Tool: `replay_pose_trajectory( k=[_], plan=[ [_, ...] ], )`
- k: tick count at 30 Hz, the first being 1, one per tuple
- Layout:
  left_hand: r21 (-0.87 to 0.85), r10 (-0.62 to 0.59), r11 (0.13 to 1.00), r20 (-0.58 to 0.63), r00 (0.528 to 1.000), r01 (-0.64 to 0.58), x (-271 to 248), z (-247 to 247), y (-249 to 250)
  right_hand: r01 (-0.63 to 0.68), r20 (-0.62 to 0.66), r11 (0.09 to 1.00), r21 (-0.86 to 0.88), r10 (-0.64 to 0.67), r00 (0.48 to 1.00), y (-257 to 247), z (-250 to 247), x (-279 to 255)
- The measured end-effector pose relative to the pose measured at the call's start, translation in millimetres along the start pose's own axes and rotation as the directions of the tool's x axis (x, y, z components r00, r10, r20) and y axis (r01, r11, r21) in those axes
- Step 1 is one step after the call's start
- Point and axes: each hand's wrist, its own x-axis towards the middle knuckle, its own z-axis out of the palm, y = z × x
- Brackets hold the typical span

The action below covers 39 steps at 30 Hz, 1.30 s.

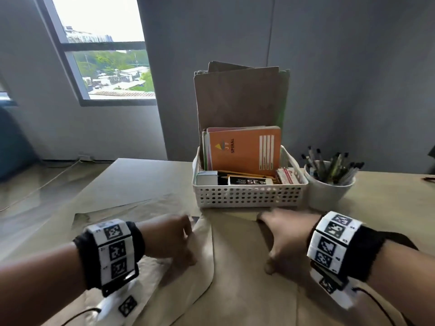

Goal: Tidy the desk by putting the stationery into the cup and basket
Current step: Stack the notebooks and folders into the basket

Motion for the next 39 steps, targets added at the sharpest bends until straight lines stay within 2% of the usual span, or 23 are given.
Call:
replay_pose_trajectory(
  k=[2,3,5,6,7,10,12,14,16,19,21,25,27,30,33,34,36,39],
  plan=[
    [-0.186,-0.012,0.983,-0.01,1.0,0.01,-1,8,-1,0.01,-0.005,0.995,0.097,-0.01,1.0,1,-1,-2],
    [-0.326,-0.013,0.945,-0.006,1.0,0.01,-1,10,-7,0.027,-0.026,0.991,0.129,-0.024,0.999,1,-3,-2],
    [-0.625,-0.005,0.78,0.058,0.998,0.04,-6,5,-19,0.092,-0.092,0.979,0.179,-0.077,0.993,2,-11,-3],
    [-0.72,0.006,0.692,0.085,0.996,0.058,-11,0,-26,0.128,-0.13,0.971,0.204,-0.103,0.986,3,-17,-4],
    [-0.763,0.016,0.644,0.084,0.996,0.054,-17,-7,-33,0.155,-0.177,0.962,0.226,-0.116,0.977,4,-23,-5],
    [-0.801,0.034,0.598,0.046,0.998,0.017,-33,-28,-61,0.188,-0.356,0.929,0.319,-0.067,0.932,5,-36,-6],
    [-0.828,-0.032,0.558,0.039,0.999,0.05,-44,-38,-87,0.165,-0.412,0.908,0.385,0.009,0.911,0,-37,-5],
    [-0.832,-0.161,0.535,0.069,0.984,0.146,-55,-39,-113,0.12,-0.333,0.888,0.443,0.039,0.942,-9,-30,-2],
    [-0.781,-0.272,0.562,0.135,0.953,0.271,-65,-32,-135,0.091,-0.193,0.849,0.52,0.013,0.981,-24,-17,2],
    [-0.673,-0.362,0.625,0.198,0.911,0.395,-77,-16,-142,0.049,-0.016,0.688,0.724,-0.054,0.998,-52,0,12],
    [-0.655,-0.412,0.635,0.162,0.897,0.41,-77,-7,-141,0.024,0.024,0.585,0.811,-0.074,0.997,-71,4,16],
    [-0.756,-0.467,0.529,0.121,0.876,0.386,-73,3,-133,-0.061,0.106,0.375,0.925,-0.098,0.99,-98,5,26],
    [-0.79,-0.489,0.48,0.121,0.864,0.383,-73,7,-131,-0.107,0.142,0.387,0.916,-0.062,0.988,-103,7,30],
    [-0.834,-0.478,0.412,0.147,0.866,0.368,-79,10,-126,-0.111,0.131,0.438,0.892,-0.015,0.991,-104,7,34],
    [-0.87,-0.459,0.348,0.166,0.873,0.348,-84,11,-120,-0.031,0.083,0.51,0.86,-0.08,0.993,-102,11,40],
    [-0.882,-0.451,0.321,0.179,0.874,0.346,-85,12,-120,0.017,0.041,0.506,0.862,-0.103,0.994,-106,10,35],
    [-0.892,-0.437,0.307,0.179,0.881,0.333,-85,16,-120,0.107,-0.061,0.442,0.891,-0.118,0.991,-113,9,20],
    [-0.861,-0.468,0.44,0.023,0.883,0.256,-92,13,-117,0.24,-0.212,0.255,0.937,-0.133,0.968,-116,-2,-3]
  ],
)
